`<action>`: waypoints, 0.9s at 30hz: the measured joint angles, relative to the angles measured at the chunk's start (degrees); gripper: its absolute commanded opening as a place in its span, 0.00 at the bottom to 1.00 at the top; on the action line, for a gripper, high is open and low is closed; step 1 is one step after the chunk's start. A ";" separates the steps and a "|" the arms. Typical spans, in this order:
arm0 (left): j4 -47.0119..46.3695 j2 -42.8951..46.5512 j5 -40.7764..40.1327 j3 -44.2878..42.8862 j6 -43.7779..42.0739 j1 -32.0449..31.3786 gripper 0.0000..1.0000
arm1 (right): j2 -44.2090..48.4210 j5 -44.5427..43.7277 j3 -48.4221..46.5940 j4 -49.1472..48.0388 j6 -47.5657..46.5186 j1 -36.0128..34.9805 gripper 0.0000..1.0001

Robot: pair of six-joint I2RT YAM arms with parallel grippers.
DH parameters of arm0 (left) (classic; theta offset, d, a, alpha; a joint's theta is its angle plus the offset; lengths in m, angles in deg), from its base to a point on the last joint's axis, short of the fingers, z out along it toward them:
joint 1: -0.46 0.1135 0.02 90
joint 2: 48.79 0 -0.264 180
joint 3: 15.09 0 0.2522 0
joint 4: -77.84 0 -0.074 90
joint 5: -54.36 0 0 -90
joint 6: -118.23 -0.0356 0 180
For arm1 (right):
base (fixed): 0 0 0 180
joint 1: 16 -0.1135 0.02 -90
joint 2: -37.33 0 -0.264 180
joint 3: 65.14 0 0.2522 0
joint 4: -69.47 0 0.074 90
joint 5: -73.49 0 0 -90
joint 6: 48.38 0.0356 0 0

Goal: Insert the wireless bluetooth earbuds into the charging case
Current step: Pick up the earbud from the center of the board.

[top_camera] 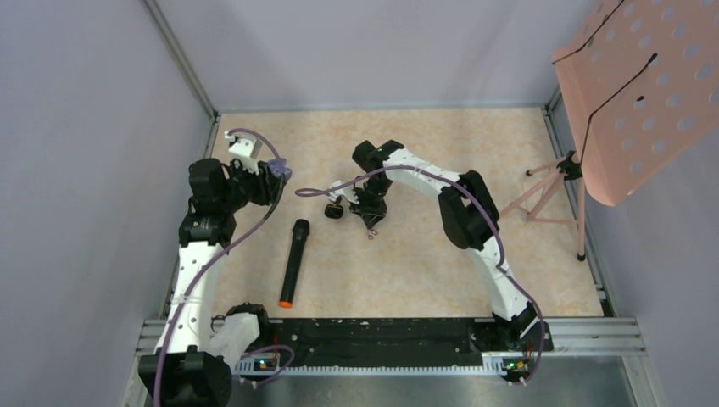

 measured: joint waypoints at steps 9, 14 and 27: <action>0.00 0.55 0.02 0.02 0.15 0.26 0.00 | -0.02 -0.20 1.25 -0.35 -0.22 -0.15 0.19; 0.00 0.55 0.04 0.02 0.15 0.31 0.00 | -0.02 -0.13 2.29 -0.24 -0.83 -0.33 0.17; -0.02 0.52 0.04 0.11 0.22 0.35 0.00 | 6.38 -1.70 13.00 -5.92 -2.93 -0.59 0.16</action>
